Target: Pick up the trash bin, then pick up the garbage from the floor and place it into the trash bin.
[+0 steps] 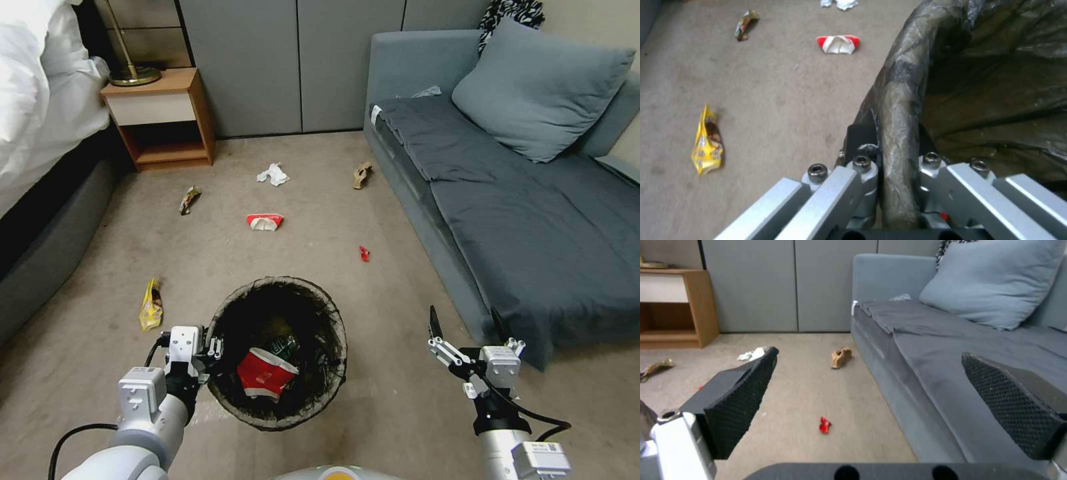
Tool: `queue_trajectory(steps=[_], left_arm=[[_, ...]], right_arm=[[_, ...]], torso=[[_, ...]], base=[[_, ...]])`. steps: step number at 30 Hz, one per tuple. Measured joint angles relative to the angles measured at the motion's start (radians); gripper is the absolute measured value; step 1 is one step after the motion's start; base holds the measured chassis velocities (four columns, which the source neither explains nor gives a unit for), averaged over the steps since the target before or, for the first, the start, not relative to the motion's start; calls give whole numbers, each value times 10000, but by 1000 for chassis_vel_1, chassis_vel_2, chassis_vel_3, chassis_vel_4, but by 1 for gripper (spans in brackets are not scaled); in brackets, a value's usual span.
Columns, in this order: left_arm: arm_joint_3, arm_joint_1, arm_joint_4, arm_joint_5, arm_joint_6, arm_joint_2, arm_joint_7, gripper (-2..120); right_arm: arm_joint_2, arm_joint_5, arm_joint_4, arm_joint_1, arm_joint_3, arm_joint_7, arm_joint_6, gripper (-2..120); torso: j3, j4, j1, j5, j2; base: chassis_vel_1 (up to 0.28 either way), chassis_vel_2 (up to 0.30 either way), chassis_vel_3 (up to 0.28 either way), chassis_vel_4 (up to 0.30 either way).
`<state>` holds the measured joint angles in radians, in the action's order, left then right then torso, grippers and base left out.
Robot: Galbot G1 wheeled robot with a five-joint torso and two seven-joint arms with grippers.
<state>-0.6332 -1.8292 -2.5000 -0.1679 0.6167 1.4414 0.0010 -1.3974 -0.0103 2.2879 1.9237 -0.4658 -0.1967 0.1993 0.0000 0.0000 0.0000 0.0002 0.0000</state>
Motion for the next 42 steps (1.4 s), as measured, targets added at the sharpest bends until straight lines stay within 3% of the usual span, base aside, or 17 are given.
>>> queue_trajectory(steps=[42], left_arm=[[0,-1,0,2,0,1,2,2]], right_arm=[[0,0,0,0,0,0,0,100]], torso=[[-1,-1,0,-3,0]], base=[[-141,139,142,-139]])
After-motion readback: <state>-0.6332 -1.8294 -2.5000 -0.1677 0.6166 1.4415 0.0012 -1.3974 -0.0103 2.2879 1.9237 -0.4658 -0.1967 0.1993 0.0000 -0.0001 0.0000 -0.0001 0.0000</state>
